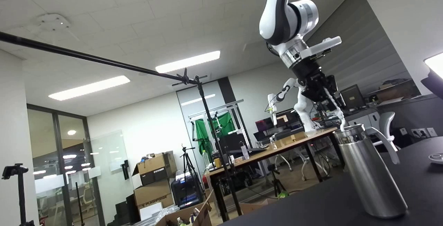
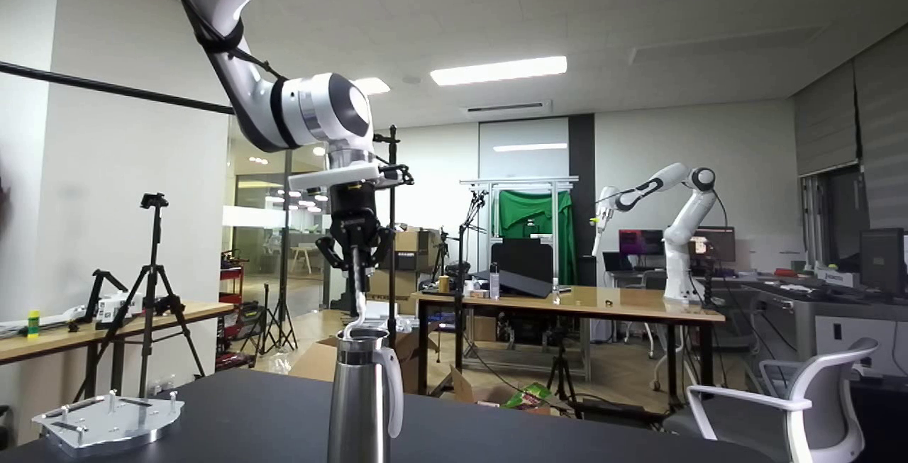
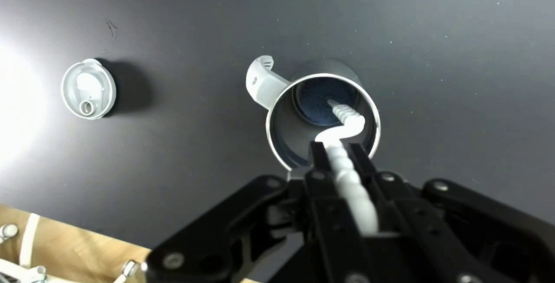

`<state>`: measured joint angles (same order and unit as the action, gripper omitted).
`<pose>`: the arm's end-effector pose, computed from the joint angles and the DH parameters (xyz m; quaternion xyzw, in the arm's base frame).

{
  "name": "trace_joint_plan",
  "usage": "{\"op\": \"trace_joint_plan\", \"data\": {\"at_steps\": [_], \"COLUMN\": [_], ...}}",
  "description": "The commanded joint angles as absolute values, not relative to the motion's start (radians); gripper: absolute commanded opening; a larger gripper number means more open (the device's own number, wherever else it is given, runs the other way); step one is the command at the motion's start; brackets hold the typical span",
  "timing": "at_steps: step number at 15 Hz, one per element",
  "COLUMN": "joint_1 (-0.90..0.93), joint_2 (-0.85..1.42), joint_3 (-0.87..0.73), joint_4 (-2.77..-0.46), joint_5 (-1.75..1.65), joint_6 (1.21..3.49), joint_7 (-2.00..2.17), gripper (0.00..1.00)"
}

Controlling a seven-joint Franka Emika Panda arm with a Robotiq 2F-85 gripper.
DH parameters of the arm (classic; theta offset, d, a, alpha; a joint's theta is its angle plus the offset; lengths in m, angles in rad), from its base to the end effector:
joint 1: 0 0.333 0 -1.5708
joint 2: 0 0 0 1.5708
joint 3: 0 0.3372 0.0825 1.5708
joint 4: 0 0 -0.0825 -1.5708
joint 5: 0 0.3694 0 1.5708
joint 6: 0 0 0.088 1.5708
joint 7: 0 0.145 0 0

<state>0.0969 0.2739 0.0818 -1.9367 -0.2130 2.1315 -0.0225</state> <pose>0.5872 0.0879 0.3310 0.9836 0.1585 -0.0322 0.0795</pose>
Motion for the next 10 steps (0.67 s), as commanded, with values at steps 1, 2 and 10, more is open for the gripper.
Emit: {"op": "trace_joint_plan", "data": {"at_steps": [1,2,10], "joint_1": [0.119,0.127,0.176], "joint_2": [0.266,0.248,0.1], "joint_3": [0.074,0.076,0.12], "joint_4": [-1.899,-1.893,-1.823], "joint_5": [-0.244,-0.254,-0.295], "joint_6": [2.077,2.049,1.854], "joint_7": [0.003,0.01,-0.007], "gripper": [0.04,0.04,0.04]}}
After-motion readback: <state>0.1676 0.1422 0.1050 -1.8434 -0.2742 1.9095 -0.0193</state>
